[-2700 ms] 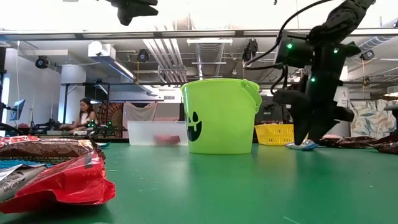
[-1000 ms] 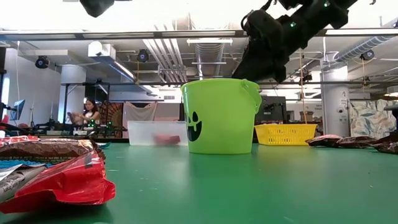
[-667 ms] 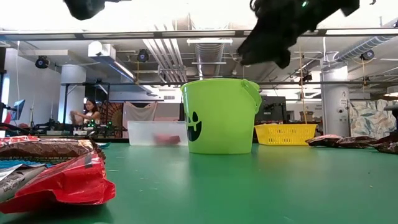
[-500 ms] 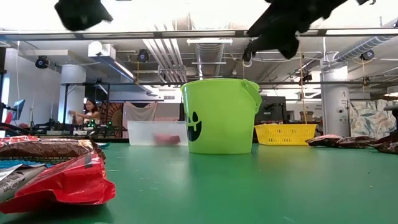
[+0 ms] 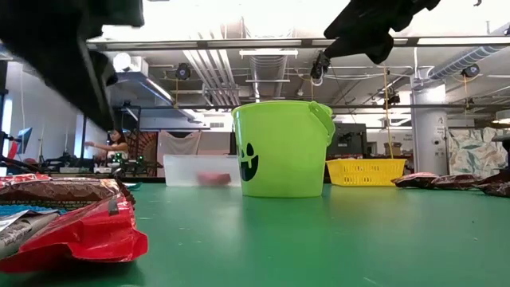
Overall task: Sort candy by brand, put in halloween buckets
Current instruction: Put the brown chocolate into the yellow bin
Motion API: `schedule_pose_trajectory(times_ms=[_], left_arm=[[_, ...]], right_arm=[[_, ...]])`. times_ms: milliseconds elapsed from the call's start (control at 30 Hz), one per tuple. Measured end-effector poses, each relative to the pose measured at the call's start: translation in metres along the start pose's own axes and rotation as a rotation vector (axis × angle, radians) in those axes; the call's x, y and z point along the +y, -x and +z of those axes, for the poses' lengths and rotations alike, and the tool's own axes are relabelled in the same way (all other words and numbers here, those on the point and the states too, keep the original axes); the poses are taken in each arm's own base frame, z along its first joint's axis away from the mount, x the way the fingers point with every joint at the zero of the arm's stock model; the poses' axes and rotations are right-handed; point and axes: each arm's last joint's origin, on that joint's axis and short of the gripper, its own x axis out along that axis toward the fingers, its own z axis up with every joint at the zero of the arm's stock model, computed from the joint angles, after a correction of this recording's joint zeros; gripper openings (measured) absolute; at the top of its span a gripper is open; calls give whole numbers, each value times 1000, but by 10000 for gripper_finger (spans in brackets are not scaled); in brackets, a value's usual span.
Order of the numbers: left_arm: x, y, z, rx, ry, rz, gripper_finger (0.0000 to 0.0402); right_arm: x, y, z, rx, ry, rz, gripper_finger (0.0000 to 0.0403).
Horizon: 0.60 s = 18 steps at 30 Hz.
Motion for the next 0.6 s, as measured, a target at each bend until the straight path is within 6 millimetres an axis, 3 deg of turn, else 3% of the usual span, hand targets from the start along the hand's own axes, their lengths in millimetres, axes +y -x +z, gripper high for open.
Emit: schedule_pose_trajectory(times_ms=[333, 600], left_arm=[[-10, -31, -24, 80, -71, 77, 241], [-17, -20, -22, 61, -60, 35, 254]], right_arm=[[-1, 0, -2, 16, -18, -7, 196], [-1, 0, -2, 19, -37, -10, 196]])
